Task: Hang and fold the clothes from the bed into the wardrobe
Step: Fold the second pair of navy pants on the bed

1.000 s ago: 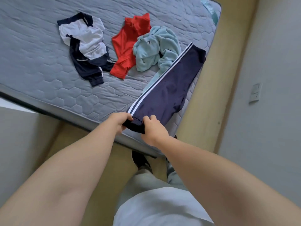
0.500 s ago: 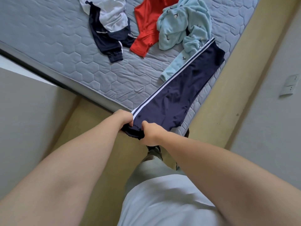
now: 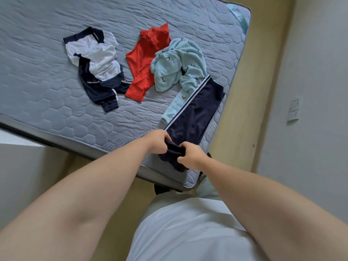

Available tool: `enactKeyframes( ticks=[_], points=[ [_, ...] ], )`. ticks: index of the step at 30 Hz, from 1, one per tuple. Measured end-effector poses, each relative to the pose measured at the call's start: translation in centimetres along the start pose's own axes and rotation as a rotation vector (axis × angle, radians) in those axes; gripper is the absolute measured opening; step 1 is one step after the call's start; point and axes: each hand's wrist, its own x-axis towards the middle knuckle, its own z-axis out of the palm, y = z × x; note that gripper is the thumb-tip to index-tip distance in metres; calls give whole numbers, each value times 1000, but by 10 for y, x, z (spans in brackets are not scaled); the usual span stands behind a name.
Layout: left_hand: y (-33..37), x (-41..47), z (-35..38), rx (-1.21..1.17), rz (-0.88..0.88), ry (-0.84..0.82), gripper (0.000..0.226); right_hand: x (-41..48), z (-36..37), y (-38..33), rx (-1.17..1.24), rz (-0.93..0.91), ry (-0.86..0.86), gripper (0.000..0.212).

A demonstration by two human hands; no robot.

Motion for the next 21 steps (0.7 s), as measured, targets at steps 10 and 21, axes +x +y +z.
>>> enactKeyframes(
  ticks=[10,21],
  points=[
    [116,169,-52,305,25,43,36,117,-151,79,226,49,65,38],
    [210,463,-102,561,16,-224,33,368,-293,210,108,122,-98,39]
  ],
)
